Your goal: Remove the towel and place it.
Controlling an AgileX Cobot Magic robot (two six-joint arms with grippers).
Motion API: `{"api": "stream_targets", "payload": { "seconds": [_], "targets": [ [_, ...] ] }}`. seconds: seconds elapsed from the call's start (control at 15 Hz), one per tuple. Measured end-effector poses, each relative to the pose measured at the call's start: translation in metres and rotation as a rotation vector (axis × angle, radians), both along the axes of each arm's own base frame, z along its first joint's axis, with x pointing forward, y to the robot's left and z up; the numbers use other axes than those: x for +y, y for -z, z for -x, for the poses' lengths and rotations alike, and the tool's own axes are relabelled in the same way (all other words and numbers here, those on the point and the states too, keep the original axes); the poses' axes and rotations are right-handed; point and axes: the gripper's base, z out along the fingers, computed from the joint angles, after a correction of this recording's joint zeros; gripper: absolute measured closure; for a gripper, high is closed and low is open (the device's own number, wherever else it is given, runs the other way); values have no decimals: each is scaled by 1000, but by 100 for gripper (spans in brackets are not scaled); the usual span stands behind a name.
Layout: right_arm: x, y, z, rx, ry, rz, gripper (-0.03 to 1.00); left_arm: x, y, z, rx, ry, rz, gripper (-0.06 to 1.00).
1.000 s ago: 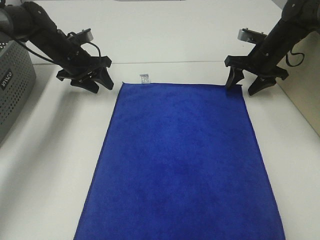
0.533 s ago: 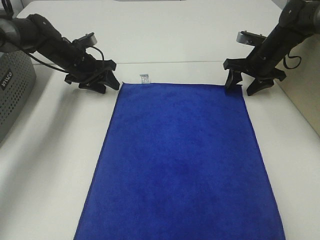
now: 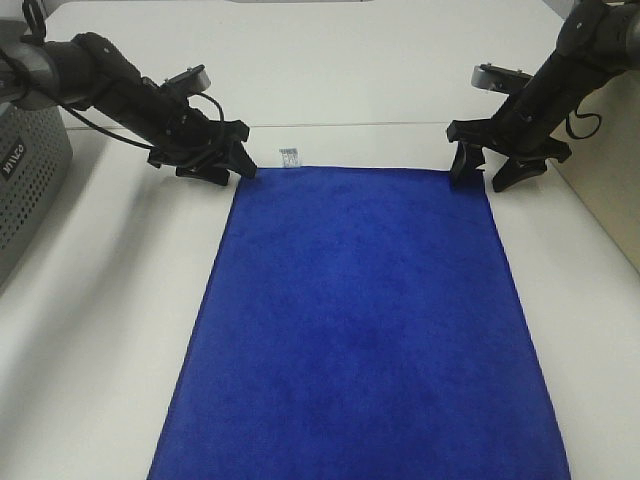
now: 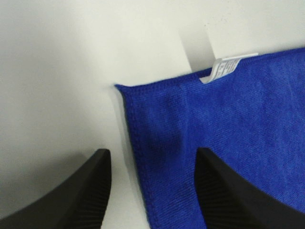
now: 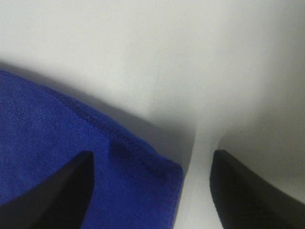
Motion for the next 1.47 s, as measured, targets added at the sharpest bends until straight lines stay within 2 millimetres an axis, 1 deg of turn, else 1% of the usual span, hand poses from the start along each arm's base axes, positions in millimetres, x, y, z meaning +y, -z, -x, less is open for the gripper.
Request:
{"api": "stream_targets", "payload": {
  "seconds": [0.27, 0.53, 0.67, 0.8, 0.93, 1.0, 1.07, 1.13, 1.2, 1.33, 1.47],
  "targets": [
    [0, 4, 0, 12, -4, -1, 33, -1, 0, 0, -1, -1, 1, 43],
    [4, 8, -1, 17, 2, -28, 37, -7, 2, 1, -3, 9, 4, 43],
    [14, 8, -3, -2, -8, -32, 39, -18, 4, 2, -3, 15, 21, 43],
    [18, 10, -3, -2, -6, -46, 46, -29, 7, 3, -15, 26, 25, 44],
    [19, 11, -3, 1, -2, -57, 65, -48, 11, 4, -21, 54, 36, 56],
    [20, 13, -2, 15, -6, -63, 80, -63, 13, 7, -31, 80, 34, 75],
    [20, 13, -2, 15, -6, -63, 80, -63, 13, 7, -31, 80, 34, 75],
    [20, 14, -2, 15, -8, -65, 94, -68, 15, 8, -36, 88, 27, 88],
    [20, 14, -2, 13, -21, -64, 95, -70, 15, 9, -42, 92, 21, 92],
    [21, 14, -1, 20, -37, -65, 95, -70, 13, 9, -44, 99, 11, 93],
    [21, 8, -3, 2, -70, -50, 95, -69, 4, 10, -60, 147, -43, 93]
  ]
}}
